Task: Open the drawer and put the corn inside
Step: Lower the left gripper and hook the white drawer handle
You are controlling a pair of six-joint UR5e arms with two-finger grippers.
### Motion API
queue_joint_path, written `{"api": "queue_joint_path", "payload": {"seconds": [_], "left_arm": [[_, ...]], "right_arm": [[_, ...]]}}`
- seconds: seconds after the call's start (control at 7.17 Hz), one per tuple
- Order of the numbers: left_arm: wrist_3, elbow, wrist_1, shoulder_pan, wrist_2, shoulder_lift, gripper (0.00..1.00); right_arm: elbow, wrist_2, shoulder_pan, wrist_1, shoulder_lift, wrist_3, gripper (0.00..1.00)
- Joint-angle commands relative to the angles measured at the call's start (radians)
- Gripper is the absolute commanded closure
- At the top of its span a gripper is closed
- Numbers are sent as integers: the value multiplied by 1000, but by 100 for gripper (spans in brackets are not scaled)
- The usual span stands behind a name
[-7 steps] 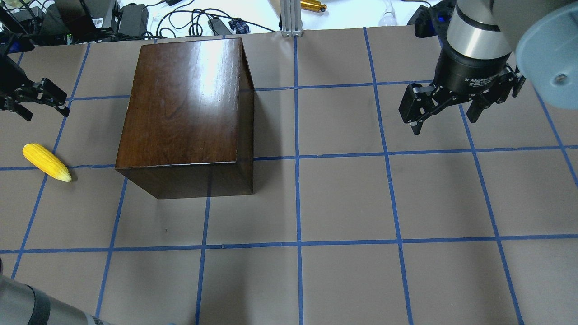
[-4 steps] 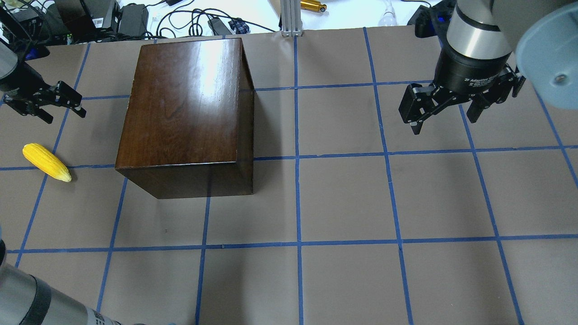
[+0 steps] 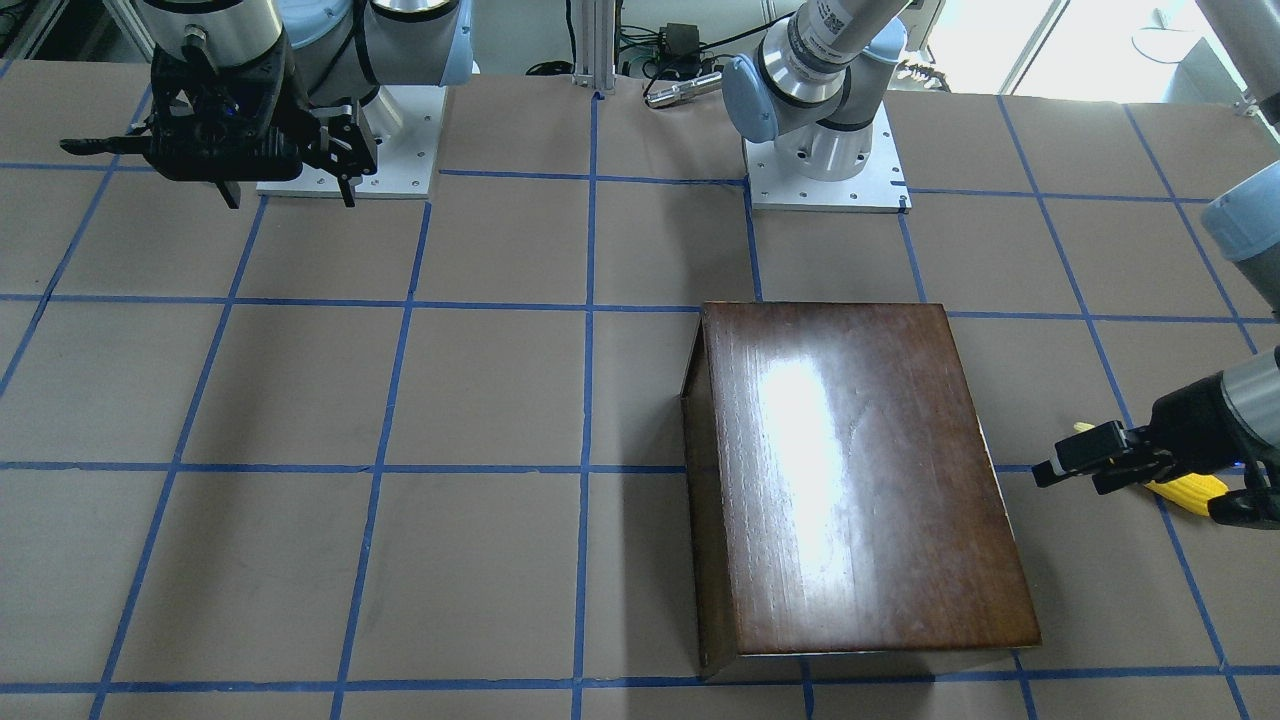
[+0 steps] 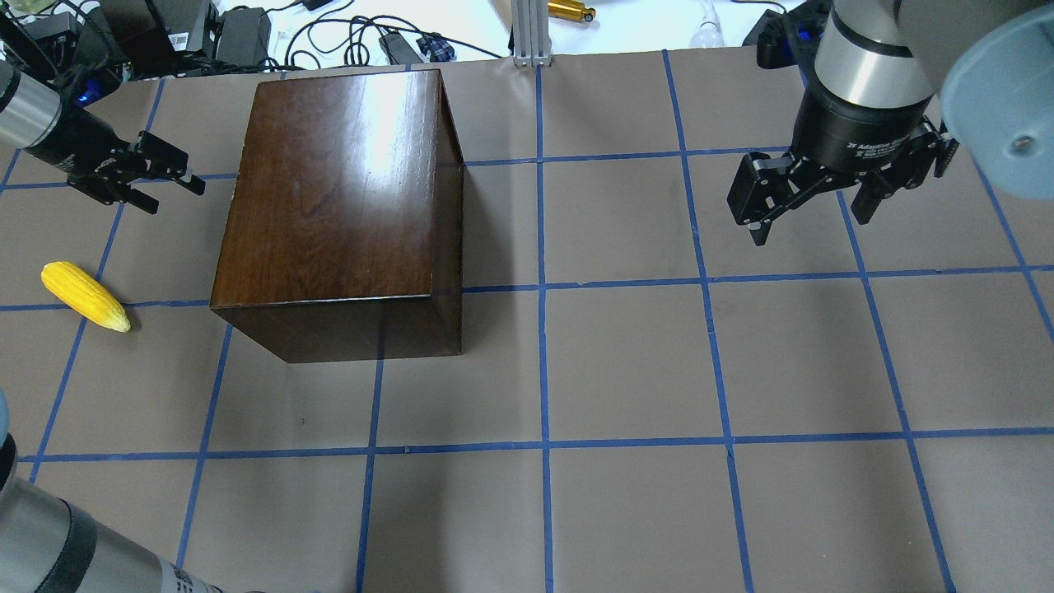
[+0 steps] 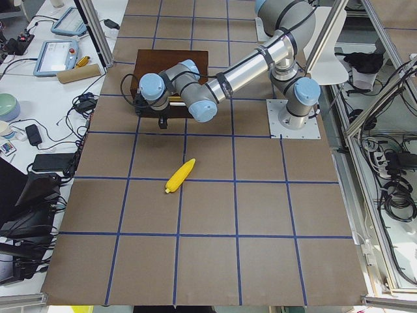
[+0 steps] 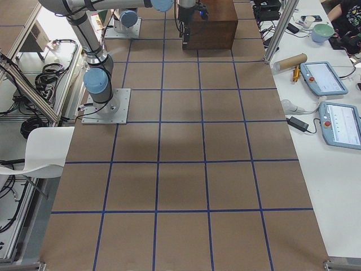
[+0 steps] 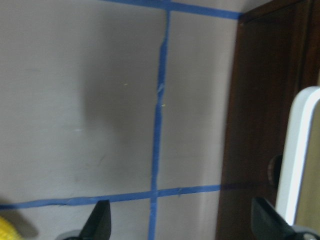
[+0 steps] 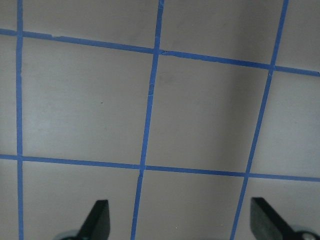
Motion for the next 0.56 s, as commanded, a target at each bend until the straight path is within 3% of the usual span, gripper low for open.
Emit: {"api": "queue_joint_path", "payload": {"seconds": [0.0, 0.42], "left_arm": [[99, -7, -4, -11, -28, -11, 0], [101, -7, -1, -69, -41, -29, 0]], "right_arm": [[0, 0, 0, 0, 1, 0, 0], [0, 0, 0, 0, 0, 0, 0]]}}
